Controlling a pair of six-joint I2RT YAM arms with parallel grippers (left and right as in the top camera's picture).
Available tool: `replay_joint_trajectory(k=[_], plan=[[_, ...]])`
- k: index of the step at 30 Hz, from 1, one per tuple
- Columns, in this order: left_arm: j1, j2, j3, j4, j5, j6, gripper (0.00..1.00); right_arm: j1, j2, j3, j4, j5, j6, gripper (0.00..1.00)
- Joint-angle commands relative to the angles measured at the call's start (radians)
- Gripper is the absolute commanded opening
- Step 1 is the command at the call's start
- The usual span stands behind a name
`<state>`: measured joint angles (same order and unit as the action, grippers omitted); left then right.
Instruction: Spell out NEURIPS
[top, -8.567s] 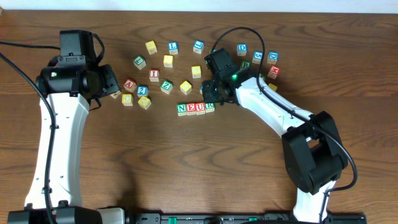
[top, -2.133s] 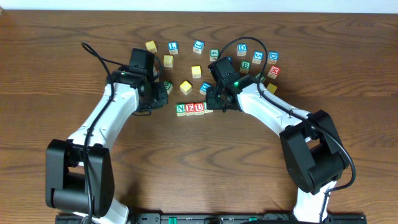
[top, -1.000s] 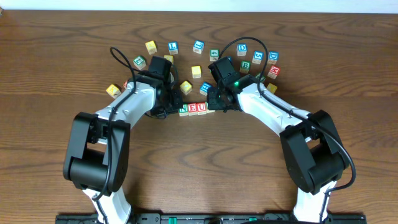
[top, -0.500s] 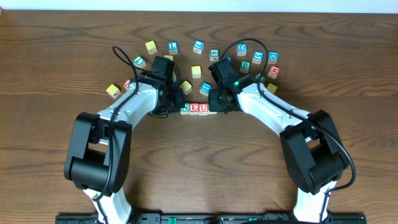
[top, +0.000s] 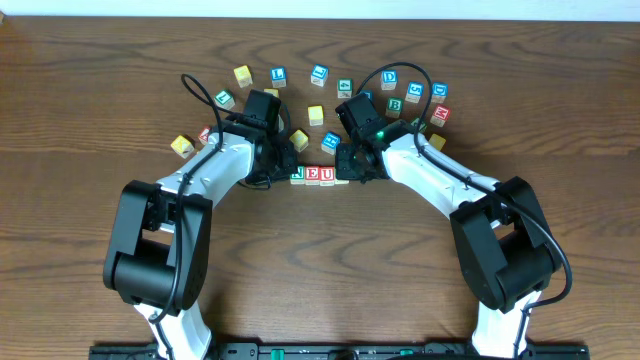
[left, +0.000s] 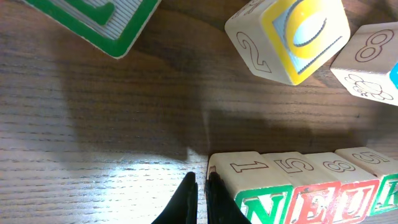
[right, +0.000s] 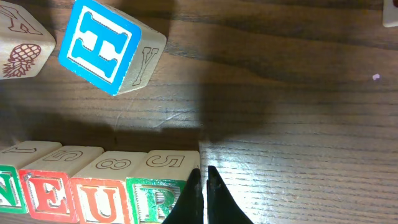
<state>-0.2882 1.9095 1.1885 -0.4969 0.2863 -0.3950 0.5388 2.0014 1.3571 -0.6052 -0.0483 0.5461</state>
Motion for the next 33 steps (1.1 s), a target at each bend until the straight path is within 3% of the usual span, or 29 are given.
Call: replay_joint_trajectory(k=[1,21,28,33], plan=[[-0.012,0.006,-0.006,0.002,0.031,0.018,0.08,0.005,-0.003,-0.005,0.007,-0.033,0.019,0.01],[0.077,-0.057,0.013,-0.045,-0.003,0.11,0.08,-0.078,-0.027,-0.002,-0.027,-0.033,0.025,0.01],[0.156,-0.179,0.109,-0.19,-0.048,0.163,0.08,-0.132,-0.14,0.025,-0.099,-0.034,-0.065,0.04],[0.248,-0.318,0.203,-0.311,-0.048,0.182,0.08,-0.171,-0.262,0.072,-0.185,-0.034,-0.15,0.13]])
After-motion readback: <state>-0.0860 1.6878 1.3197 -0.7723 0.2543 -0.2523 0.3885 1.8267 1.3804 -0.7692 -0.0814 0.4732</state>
